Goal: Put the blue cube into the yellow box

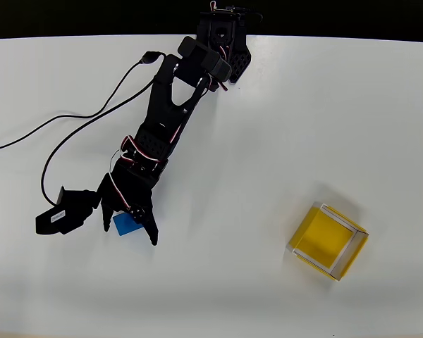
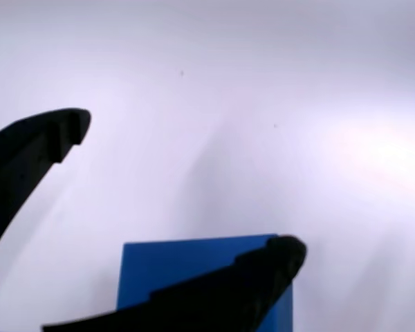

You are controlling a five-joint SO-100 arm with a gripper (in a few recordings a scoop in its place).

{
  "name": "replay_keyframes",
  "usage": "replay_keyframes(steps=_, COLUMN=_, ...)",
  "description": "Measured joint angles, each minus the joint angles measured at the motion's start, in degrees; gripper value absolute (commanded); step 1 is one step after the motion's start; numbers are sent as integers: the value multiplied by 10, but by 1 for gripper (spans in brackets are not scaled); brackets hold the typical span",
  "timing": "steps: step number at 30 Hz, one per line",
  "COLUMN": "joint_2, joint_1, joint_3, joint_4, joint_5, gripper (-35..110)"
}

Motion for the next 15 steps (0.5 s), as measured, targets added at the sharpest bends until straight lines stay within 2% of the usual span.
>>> replay_keyframes(steps=9, joint_2=11, joint_1=46, joint_3=-17, joint_4=128, joint_5=223, gripper=54)
replay_keyframes(steps=15, joint_2=-34, joint_1=49, joint_3=-81, joint_4=152, joint_5=289, gripper=54)
